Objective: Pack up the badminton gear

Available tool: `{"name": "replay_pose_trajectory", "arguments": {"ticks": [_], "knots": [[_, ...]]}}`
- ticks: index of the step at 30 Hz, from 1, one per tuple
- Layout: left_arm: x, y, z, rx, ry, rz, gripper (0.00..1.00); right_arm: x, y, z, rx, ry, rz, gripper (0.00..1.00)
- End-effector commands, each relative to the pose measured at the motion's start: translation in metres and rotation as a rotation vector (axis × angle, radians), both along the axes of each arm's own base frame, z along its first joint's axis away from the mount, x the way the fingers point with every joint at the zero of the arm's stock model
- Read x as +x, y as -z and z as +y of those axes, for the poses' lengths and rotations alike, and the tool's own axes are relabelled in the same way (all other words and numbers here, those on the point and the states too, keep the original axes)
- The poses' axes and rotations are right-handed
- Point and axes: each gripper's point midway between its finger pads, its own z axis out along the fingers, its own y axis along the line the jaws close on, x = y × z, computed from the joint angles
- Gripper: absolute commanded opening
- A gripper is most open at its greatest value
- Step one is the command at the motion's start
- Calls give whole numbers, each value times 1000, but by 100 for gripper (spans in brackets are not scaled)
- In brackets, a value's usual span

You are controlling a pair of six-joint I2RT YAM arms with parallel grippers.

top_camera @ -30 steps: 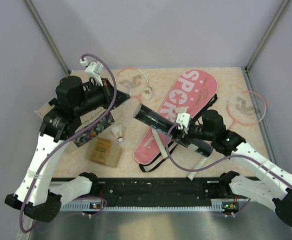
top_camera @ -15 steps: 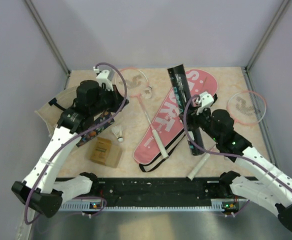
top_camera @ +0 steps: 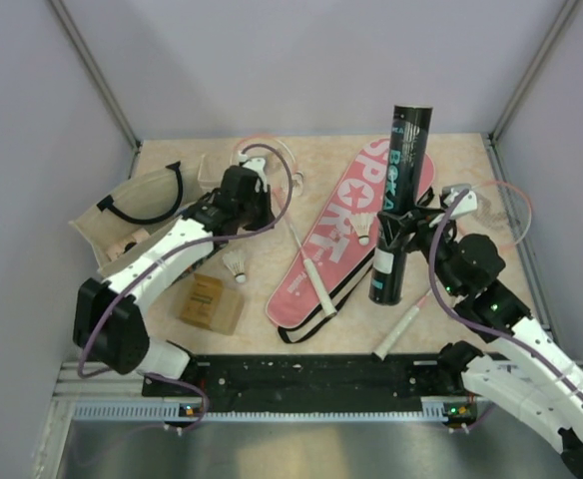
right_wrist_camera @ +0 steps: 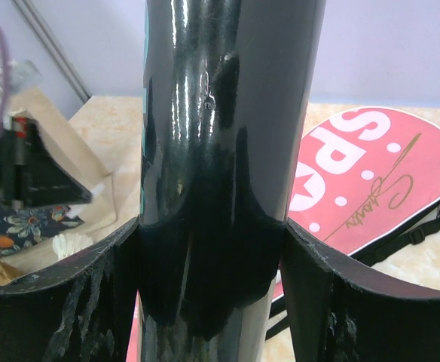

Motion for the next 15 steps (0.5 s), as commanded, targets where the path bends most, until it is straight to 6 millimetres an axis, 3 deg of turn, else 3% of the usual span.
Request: {"name": "replay_pose_trajectory", "arguments": {"ticks": [1, 7, 11, 15], "knots": [[18, 30, -14, 61, -33, 6, 0, -7, -31, -6, 86, 14, -52, 40], [25, 80, -10, 164, -85, 117, 0, -13, -32, -6, 74, -7, -41, 40], [23, 111, -10, 223, -71, 180, 14, -18, -36, -9, 80, -10, -57, 40], [16, 121, -14, 282, -13, 234, 31, -21, -39, -14, 72, 2, -75, 40]]}}
